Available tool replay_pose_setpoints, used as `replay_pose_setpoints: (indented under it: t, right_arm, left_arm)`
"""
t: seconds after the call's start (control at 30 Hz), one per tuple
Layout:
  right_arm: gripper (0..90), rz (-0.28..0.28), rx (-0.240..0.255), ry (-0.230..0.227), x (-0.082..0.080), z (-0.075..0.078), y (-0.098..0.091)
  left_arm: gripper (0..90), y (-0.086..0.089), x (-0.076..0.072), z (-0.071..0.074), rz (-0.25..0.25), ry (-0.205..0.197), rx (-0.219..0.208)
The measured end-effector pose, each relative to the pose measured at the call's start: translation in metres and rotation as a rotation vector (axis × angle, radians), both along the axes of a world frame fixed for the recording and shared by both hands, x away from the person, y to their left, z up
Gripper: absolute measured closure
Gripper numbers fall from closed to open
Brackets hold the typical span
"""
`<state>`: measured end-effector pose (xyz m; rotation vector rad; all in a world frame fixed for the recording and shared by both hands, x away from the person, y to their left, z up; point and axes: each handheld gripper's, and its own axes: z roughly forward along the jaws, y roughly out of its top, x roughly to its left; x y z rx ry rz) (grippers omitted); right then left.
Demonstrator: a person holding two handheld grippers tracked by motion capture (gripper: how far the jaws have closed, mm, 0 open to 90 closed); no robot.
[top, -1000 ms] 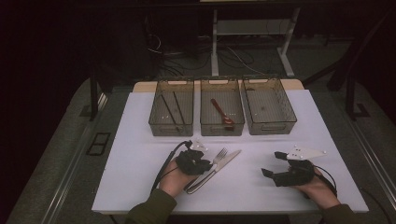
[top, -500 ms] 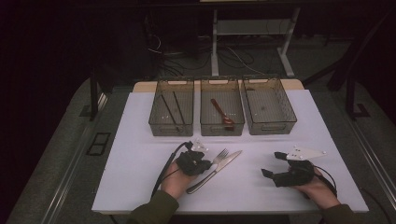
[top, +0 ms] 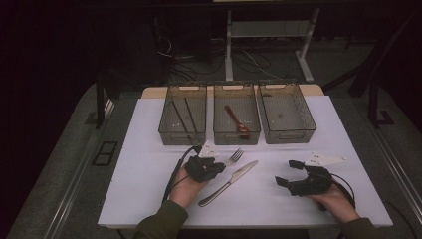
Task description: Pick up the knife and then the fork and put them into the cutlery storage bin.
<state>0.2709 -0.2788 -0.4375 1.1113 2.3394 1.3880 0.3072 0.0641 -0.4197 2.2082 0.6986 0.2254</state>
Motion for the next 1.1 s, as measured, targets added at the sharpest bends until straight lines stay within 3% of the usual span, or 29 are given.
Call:
replay_pose_setpoints:
  t: [0.2,0.4,0.67,0.8,0.9,1.0,1.1]
  right_arm:
    - [15.0,0.033,0.025,-0.010,0.005,0.017,0.020]
    - [31.0,0.078,0.109,-0.027,0.014,0.033,0.039]
    - [54.5,0.124,0.209,0.002,0.035,0.042,0.065]
    - [70.4,0.119,0.243,0.013,0.044,0.042,0.072]
    - [82.3,0.116,0.269,0.011,0.047,0.043,0.074]
    - [85.6,0.105,0.258,-0.012,0.050,0.046,0.075]
    - [85.7,0.095,0.265,-0.023,0.055,0.050,0.072]
  left_arm:
    - [84.9,-0.007,-0.005,0.011,-0.039,-0.052,-0.037]
    - [84.9,-0.014,-0.007,0.018,-0.047,-0.078,-0.083]
    - [84.9,-0.024,-0.009,0.024,-0.055,-0.113,-0.106]
    - [84.9,-0.029,-0.008,0.026,-0.059,-0.137,-0.099]
    - [84.9,-0.031,-0.006,0.027,-0.041,-0.142,-0.121]
    - [83.9,-0.029,-0.003,0.028,-0.020,-0.120,-0.174]
    - [73.6,-0.026,-0.006,0.029,0.001,-0.141,-0.160]
